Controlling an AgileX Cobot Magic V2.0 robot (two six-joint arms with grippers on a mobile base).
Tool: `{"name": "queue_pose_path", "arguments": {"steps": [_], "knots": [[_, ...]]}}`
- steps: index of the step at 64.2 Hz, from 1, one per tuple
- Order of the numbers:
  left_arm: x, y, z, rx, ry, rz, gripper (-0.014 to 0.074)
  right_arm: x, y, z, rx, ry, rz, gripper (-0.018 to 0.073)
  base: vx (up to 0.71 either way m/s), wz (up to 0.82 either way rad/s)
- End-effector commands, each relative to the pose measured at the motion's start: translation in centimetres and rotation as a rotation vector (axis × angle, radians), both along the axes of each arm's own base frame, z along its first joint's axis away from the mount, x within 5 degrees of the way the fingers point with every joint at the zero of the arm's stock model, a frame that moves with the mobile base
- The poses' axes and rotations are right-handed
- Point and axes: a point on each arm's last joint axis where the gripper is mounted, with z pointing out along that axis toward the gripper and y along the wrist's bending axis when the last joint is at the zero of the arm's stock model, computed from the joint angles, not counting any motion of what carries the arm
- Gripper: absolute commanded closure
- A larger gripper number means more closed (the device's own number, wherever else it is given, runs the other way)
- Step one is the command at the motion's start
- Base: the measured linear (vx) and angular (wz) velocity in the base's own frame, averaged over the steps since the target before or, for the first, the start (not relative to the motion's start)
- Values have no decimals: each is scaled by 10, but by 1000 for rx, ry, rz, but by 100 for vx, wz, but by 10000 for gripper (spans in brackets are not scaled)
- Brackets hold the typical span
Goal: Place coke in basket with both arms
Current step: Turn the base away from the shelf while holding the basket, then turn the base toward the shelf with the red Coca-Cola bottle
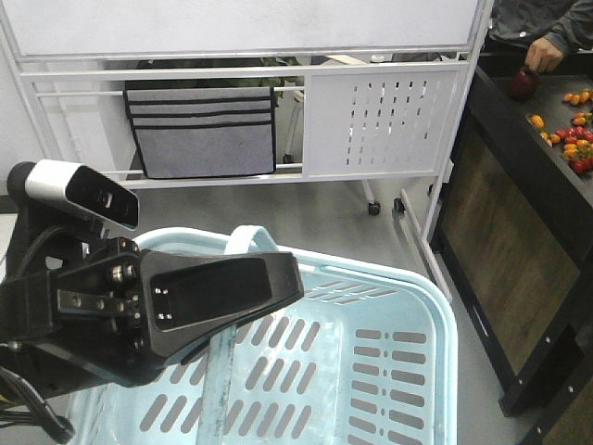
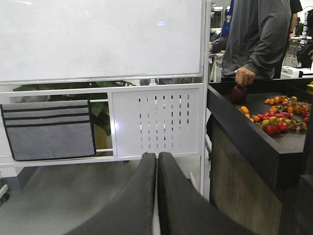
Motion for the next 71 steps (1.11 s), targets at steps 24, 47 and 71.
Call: {"name": "queue_pose_path", "arguments": {"steps": [24,47,71], "knots": [[-12,6,25,-184,-70,-92,604,-1,0,5,-5,-81,-4,564,31,-1],[-12,6,25,-184,-70,-92,604,-1,0,5,-5,-81,-4,564,28,17],[-12,6,25,-184,-70,-92,604,-1,0,5,-5,-81,-4,564,21,49]]}}
